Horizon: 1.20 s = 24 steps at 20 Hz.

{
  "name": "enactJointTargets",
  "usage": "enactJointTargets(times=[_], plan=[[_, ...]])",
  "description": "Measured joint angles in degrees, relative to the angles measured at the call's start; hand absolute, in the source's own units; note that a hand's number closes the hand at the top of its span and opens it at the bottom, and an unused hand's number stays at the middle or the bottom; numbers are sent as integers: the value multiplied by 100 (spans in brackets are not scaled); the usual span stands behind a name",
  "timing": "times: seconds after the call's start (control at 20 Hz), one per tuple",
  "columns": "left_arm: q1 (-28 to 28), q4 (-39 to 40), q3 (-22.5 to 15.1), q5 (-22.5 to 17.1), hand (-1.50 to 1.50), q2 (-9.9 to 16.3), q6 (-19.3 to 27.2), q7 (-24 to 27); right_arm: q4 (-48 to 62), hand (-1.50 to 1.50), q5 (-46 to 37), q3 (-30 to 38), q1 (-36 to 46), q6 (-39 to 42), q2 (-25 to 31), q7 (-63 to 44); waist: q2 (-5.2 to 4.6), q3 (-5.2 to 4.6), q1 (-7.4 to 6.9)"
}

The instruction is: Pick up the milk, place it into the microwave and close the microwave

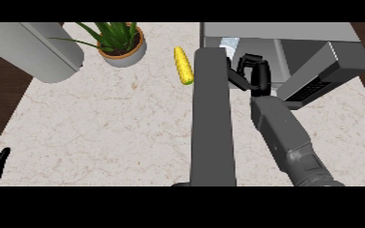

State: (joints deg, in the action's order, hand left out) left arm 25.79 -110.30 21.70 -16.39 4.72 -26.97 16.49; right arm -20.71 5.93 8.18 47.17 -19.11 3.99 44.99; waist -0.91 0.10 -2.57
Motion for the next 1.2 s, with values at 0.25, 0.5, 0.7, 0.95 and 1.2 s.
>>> enactJointTargets(times=[0.25, 0.5, 0.7, 0.95, 1.2], plan=[[-79, 45, 58, -109, -150, 75, -72, -61, 537, 150, -238, 13, 438, -490, 149, 221, -31, 1, -82], [-88, 129, 55, -121, -150, 74, -151, -20, 914, 150, -730, -272, 768, -1336, 230, 188, -52, -2, -151], [-216, 251, 92, -95, -150, 151, -176, -5, 1162, 150, -955, -364, 1030, -1877, 300, 22, -87, -1, -200], [-410, 323, 104, -108, -150, 237, -181, -52, 1338, 150, -993, -282, 1174, -2393, 392, -186, -130, 3, -261], [-518, 470, 111, -50, -150, 287, -209, -14, 1397, 150, -930, -140, 1178, -2494, 595, -212, -165, 9, -305]])
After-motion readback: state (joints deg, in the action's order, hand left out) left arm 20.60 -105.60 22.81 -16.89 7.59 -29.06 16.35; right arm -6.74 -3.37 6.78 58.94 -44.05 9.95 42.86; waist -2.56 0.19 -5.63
